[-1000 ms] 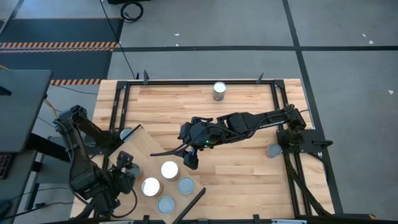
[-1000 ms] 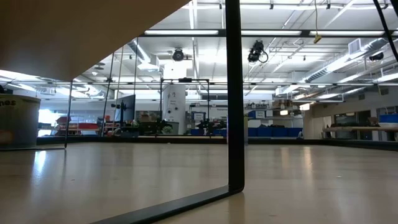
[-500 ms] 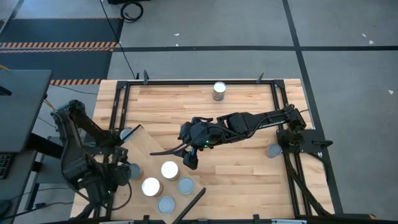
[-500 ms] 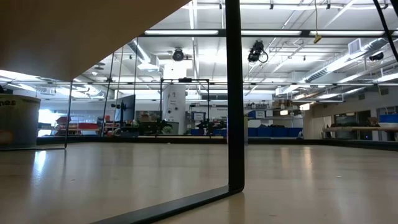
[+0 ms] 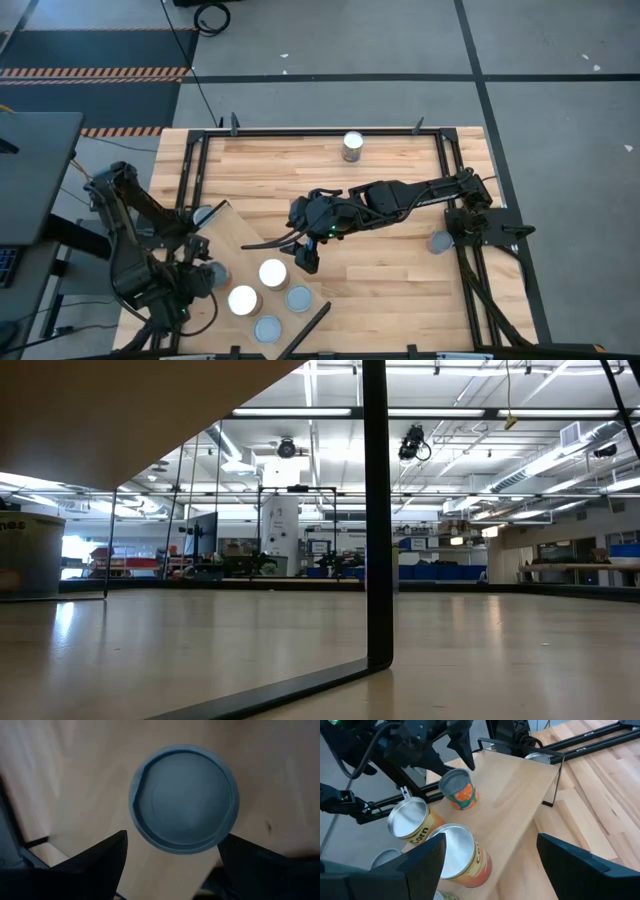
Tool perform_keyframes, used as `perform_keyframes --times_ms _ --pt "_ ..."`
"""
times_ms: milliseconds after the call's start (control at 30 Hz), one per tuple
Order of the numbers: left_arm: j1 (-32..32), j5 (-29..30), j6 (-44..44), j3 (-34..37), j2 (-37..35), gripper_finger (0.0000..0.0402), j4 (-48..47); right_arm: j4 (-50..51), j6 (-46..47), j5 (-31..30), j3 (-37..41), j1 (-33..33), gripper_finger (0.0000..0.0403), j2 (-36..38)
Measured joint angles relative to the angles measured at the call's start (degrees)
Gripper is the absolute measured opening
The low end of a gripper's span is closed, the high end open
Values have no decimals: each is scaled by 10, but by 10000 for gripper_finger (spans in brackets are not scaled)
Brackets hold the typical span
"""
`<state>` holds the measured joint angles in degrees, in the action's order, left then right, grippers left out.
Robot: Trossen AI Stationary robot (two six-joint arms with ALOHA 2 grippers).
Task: Pick and place cans onto a shelf
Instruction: Put the canned oranges on the shelf
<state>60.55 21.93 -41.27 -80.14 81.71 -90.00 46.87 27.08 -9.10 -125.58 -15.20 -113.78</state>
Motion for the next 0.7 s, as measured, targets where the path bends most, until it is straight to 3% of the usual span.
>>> perform_keyframes --times_ms 333,533,700 --pt "-26 23 8 0 0 315 11 0 4 5 0 0 318 0" --pt "-30 -21 44 -6 -3 315 0 0 4 5 0 0 318 0" --pt "-50 13 64 -31 -27 304 0 0 18 5 0 0 318 0"
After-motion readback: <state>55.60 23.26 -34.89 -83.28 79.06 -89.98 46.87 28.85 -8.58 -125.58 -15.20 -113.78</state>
